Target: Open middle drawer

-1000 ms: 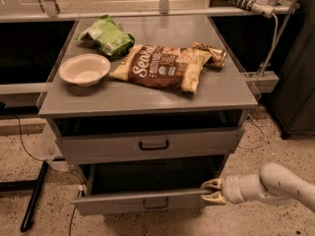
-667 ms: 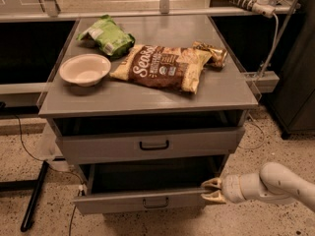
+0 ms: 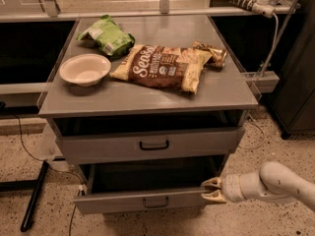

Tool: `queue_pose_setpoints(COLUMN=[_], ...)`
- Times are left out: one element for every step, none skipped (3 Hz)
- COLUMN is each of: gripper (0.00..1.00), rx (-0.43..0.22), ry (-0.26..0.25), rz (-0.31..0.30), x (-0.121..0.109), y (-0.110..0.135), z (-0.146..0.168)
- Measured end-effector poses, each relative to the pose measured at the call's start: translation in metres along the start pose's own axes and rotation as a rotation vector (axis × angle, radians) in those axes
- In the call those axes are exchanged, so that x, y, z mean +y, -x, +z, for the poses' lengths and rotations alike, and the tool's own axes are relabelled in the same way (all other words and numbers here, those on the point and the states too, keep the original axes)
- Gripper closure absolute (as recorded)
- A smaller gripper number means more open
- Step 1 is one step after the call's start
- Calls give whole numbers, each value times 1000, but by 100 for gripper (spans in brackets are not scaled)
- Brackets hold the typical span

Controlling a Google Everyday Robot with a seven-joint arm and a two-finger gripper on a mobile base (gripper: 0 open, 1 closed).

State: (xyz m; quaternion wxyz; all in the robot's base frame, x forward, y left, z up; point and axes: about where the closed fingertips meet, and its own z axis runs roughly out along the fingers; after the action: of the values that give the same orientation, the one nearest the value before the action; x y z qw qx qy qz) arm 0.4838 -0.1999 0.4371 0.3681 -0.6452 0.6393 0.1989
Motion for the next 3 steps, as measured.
queue_pose_setpoints(gripper=[35, 12, 0], rx=[0, -1, 9], ry=[0, 15, 20], rz=[0, 19, 56], x=[0, 6, 19], y=[0, -10, -28], z=[0, 3, 1])
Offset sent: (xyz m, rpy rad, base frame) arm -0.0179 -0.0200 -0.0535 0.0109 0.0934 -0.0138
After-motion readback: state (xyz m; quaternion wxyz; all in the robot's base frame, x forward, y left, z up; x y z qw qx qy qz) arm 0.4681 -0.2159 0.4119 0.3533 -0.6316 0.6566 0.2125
